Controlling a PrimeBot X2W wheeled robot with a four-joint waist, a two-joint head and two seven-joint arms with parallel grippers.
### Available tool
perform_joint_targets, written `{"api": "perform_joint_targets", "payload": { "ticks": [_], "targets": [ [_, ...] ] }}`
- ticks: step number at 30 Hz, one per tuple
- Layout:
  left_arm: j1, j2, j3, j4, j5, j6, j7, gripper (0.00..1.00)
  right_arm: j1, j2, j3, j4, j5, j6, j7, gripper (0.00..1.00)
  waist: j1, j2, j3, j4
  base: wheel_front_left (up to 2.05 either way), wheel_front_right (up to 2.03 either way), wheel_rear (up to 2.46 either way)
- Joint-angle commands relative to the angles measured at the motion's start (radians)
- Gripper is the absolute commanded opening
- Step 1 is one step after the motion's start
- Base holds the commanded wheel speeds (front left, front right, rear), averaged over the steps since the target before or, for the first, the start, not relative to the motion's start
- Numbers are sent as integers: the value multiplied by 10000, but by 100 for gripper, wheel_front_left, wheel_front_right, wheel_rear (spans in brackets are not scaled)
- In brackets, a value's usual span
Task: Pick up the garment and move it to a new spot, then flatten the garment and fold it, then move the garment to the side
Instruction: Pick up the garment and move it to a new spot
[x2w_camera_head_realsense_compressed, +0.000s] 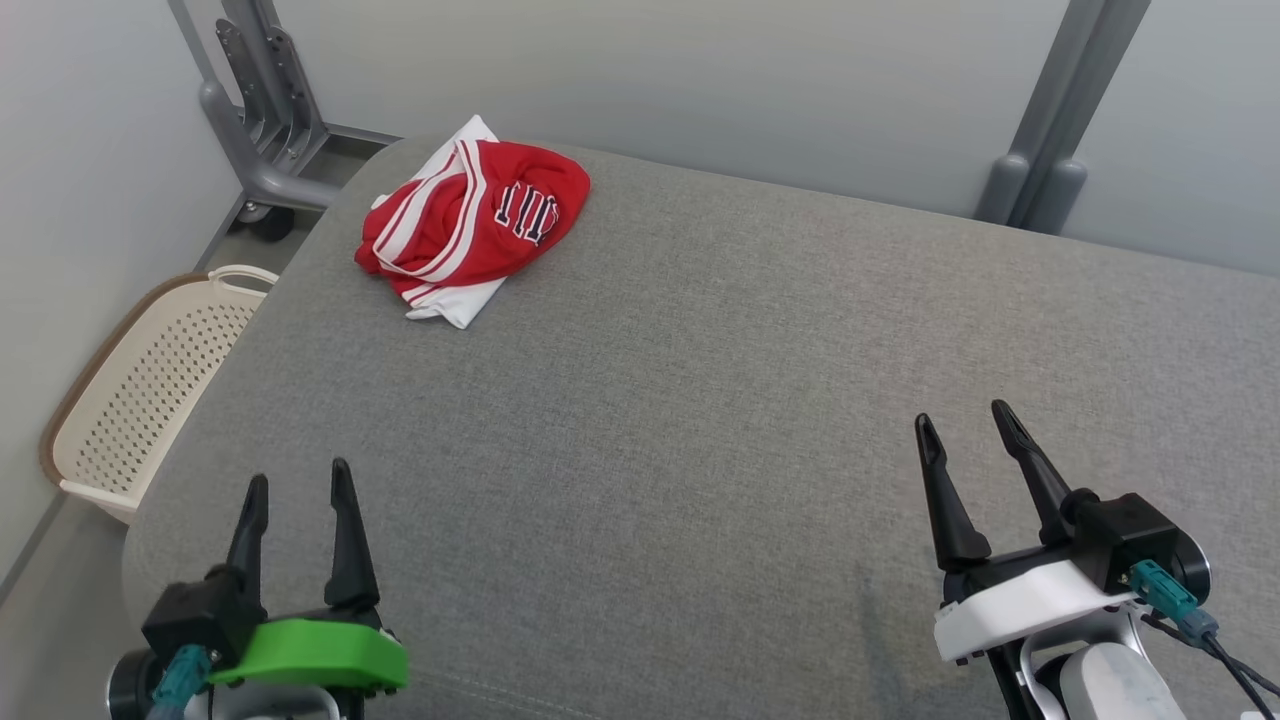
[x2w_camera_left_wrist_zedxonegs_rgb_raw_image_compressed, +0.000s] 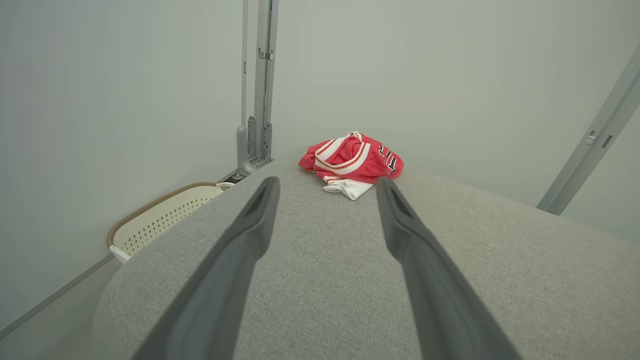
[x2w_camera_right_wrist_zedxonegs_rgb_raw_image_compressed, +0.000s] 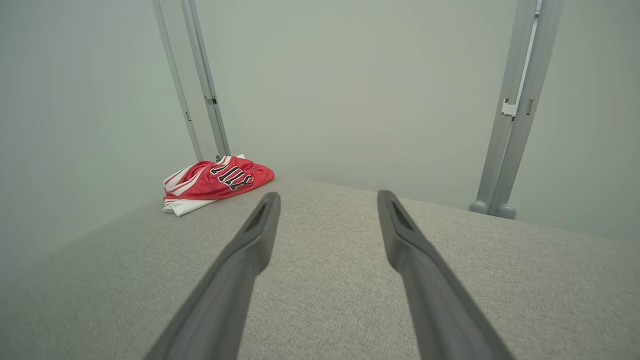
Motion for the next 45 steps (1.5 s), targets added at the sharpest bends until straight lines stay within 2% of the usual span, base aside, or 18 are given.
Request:
{"api": "perform_joint_targets", "payload": {
  "ticks": [1,4,10,15,19,25,32,40,45],
  "targets": [
    [-267,110,43,-72,30,-53,13,100,67,-33,-46,-52,-15,-3,-31,100,0,0,46,-58,0,0,0],
    [-842,363,62,-231,168,-83,132,100,20,-32,-81,-104,-65,-3,9,100,0,0,160,-175,0,0,0],
    [-2876,1203,17,-150,385,-529,975,100,-181,-33,-45,-215,-116,-3,61,100,0,0,509,-604,0,0,0],
    [-4973,2093,-236,717,752,-1071,2043,100,-365,-35,-19,-284,-229,-3,90,100,0,0,912,-1187,0,0,0],
    [-6509,2506,-258,1640,580,-1514,2774,100,-541,-33,25,-358,-373,-3,138,100,0,0,1354,-1757,0,0,0],
    [-8108,3069,-563,3479,376,-1909,4143,100,-960,-33,90,-618,-579,-3,146,100,0,0,2257,-2615,0,0,0],
    [-9084,3764,-802,5419,201,-2061,5306,100,-1373,-32,155,-959,-787,-3,215,100,0,0,3432,-3489,0,0,0],
    [-9675,4076,-813,6536,-55,-2115,5441,100,-1606,-30,128,-1336,-926,-3,216,100,0,0,4535,-3909,0,0,0],
    [-9892,4245,-750,6999,-66,-1949,5387,100,-1677,-30,84,-1455,-991,-3,215,100,0,0,4960,-4019,0,0,0]
  ]
}}
